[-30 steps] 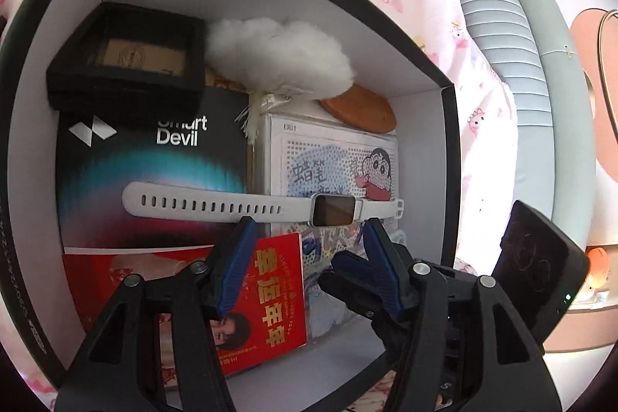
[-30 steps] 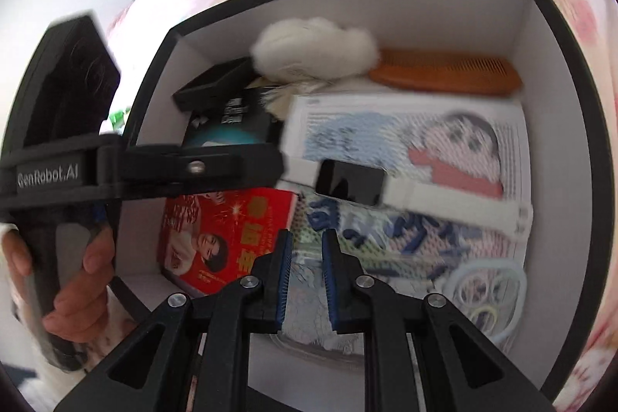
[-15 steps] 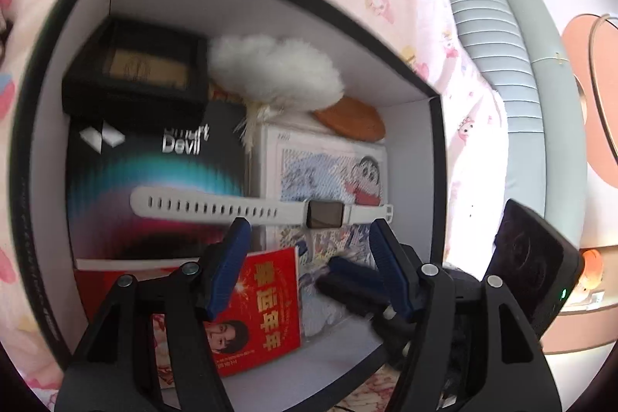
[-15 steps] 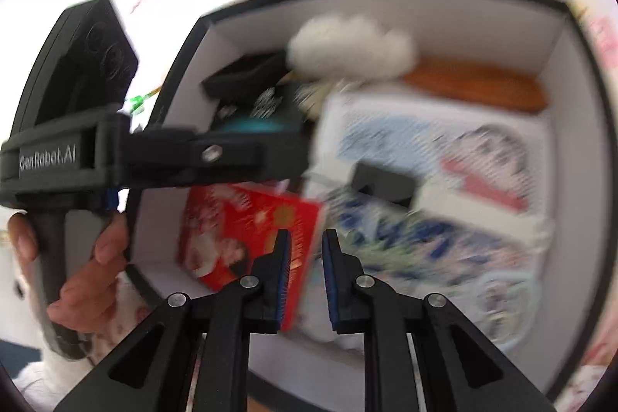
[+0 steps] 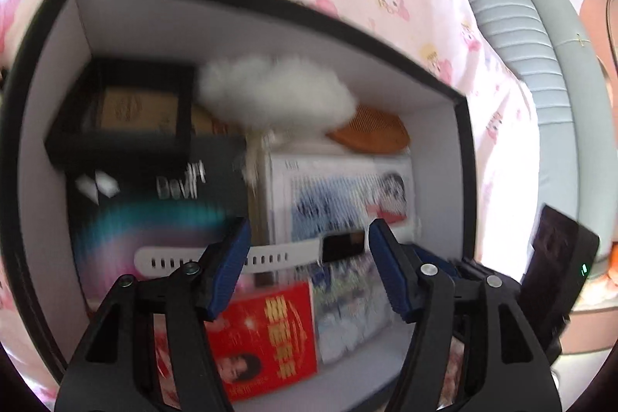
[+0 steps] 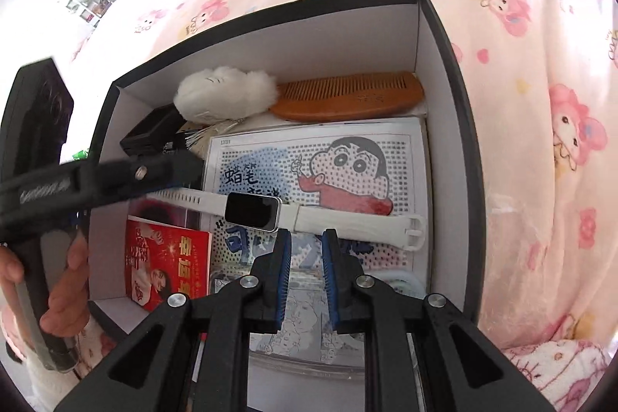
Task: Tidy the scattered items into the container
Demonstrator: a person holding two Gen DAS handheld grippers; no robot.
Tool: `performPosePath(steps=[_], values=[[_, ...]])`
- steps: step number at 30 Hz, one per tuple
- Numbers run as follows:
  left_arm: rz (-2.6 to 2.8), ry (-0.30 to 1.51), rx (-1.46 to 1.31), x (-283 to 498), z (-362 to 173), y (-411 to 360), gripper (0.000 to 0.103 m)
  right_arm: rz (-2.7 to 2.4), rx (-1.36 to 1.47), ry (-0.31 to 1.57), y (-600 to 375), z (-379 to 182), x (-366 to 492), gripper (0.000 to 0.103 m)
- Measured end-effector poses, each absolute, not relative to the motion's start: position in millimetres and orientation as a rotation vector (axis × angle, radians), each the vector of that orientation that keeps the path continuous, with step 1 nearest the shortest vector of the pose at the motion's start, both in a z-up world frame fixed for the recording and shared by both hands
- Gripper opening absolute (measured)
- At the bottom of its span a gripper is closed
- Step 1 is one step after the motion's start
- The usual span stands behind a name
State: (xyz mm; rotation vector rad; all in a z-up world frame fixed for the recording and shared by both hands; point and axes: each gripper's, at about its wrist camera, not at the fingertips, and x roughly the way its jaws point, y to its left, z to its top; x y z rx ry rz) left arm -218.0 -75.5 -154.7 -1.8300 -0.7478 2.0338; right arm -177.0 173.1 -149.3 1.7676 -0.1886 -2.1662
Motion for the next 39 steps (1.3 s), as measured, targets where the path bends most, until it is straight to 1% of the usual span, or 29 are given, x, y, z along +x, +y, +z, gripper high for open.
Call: performPosePath(steps=[3,6,7,10,12,13,16,20,24,27,31,35,39], values=[[2.043,-0.734,-1.807,-207.4,-151.5,-76.2,0.065,-2.112,1.779,-0.180,162.0,-154.1,-174.6,0.013],[2.073,-0.752,-1.767,-206.1,-145.2,-80.4,0.065,-1.994,1.764,-0.235,151.4,-161.4,-172.9,0.014],[2.077,-0.763,-1.756,-206.9,-144.0,-81.6,0.065,-1.967,1.758,-0.235,149.4,-158.1,-164.0,0.014],[2.076,-0.767,-1.764,-207.9,-146.1,-83.3,0.065,-1.943,1.740,-0.154,118.6,-161.5,-152.1,0.013],[2.048,-0.778,-1.790,-207.9,-150.8,-85.0,0.065,-1.899,1.749,-0.166,103.4,-171.6,-146.7,0.013],[2.028,-0.790,-1.804,-208.1,-154.1,-85.5,0.065,-1.874,1.745,-0.190,100.5,-173.9,-146.5,0.015],[1.999,-0.815,-1.810,-206.8,-154.9,-88.7,0.065,-1.873,1.739,-0.178,97.6,-171.6,-146.8,0.015],[1.961,-0.828,-1.770,-202.2,-158.1,-71.8,0.065,-1.908,1.727,-0.190,106.5,-164.2,-148.0,0.015],[1.948,-0.817,-1.764,-204.2,-157.4,-68.5,0.065,-1.895,1.749,-0.168,101.3,-174.1,-154.3,0.015],[1.968,-0.818,-1.780,-204.5,-157.9,-69.7,0.065,-1.894,1.711,-0.199,96.0,-173.5,-160.9,0.015],[1.959,-0.848,-1.790,-205.1,-162.4,-73.8,0.065,-1.909,1.720,-0.167,89.1,-174.7,-165.7,0.016],[1.946,-0.824,-1.784,-204.8,-161.1,-67.9,0.065,-1.908,1.701,-0.116,84.0,-171.5,-160.6,0.019],[1.940,-0.795,-1.789,-203.4,-162.2,-61.8,0.065,-1.934,1.690,-0.147,99.2,-162.1,-161.1,0.019]])
